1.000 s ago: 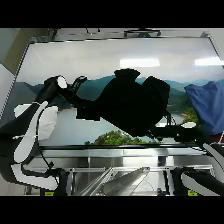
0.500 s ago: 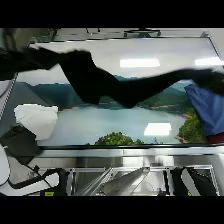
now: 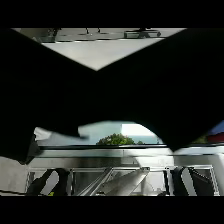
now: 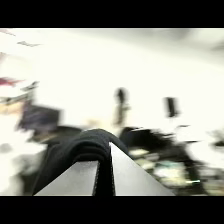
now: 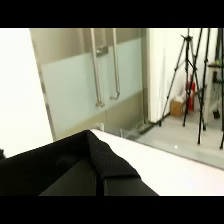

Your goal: Fold the shirts.

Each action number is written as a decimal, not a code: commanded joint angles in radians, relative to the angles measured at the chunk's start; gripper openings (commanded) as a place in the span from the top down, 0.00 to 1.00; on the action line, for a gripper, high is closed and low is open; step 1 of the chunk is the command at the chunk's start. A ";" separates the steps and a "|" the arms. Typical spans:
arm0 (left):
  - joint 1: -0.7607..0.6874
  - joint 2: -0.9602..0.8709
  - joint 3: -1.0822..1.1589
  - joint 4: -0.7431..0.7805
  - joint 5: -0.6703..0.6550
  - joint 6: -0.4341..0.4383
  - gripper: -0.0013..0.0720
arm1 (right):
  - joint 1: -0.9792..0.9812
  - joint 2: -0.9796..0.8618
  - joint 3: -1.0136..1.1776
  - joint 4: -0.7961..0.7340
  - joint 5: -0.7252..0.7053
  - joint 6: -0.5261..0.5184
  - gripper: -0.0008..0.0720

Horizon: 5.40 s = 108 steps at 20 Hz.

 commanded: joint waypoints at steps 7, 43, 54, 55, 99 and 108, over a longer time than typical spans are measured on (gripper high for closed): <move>-0.500 -0.240 -0.307 0.936 0.402 -0.054 0.94 | 0.230 -0.261 -0.414 -0.316 -0.035 -0.029 0.97; -0.204 -0.967 -0.165 1.265 0.037 -0.047 0.02 | -0.004 -0.271 -0.947 -0.363 0.039 -0.220 0.67; -0.235 -0.967 -0.165 1.257 -0.097 0.010 0.57 | -0.004 -0.245 -1.008 -0.826 0.023 0.098 0.65; -0.225 -0.967 -0.165 1.257 -0.097 0.010 0.74 | -0.004 -0.248 -1.035 -0.870 0.006 0.145 0.46; 0.235 0.064 0.157 0.297 -0.072 -0.002 0.95 | -0.177 0.013 0.097 -0.140 0.013 -0.002 0.97; -0.258 -0.292 -0.110 0.888 0.136 0.065 0.95 | -0.030 -0.081 -0.697 -0.231 -0.130 -0.171 0.97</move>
